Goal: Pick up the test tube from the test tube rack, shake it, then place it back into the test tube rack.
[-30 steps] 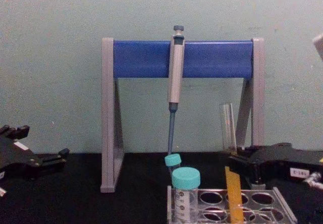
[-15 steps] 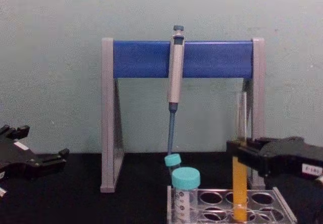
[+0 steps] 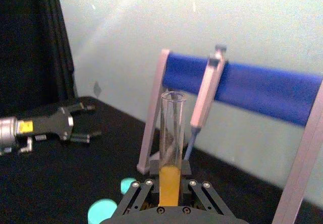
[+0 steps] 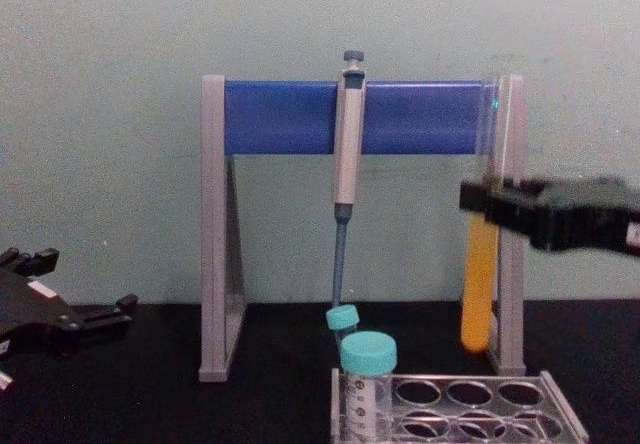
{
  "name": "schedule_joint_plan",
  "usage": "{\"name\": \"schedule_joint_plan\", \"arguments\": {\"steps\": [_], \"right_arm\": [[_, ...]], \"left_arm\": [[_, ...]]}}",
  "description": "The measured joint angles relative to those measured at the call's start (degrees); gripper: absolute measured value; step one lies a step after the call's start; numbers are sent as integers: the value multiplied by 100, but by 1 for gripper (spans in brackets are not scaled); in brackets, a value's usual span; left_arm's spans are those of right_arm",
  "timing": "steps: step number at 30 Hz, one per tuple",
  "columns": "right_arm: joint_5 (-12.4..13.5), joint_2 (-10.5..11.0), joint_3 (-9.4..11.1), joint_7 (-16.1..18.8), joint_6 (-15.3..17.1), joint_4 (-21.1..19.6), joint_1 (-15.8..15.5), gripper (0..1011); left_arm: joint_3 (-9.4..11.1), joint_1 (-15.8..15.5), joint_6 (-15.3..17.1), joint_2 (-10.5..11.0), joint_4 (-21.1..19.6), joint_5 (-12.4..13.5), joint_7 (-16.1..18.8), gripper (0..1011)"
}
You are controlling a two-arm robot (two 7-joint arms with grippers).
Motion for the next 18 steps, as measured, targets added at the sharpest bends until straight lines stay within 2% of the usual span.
{"name": "schedule_joint_plan", "arguments": {"steps": [8,18], "right_arm": [[35,55,44,21,-76,-144,191,229],[-46,-25,-43,-30,-118,90,439,229]], "left_arm": [[0,0,0,0,0,0,0,1002],[0,0,0,0,0,0,0,1001]]}}
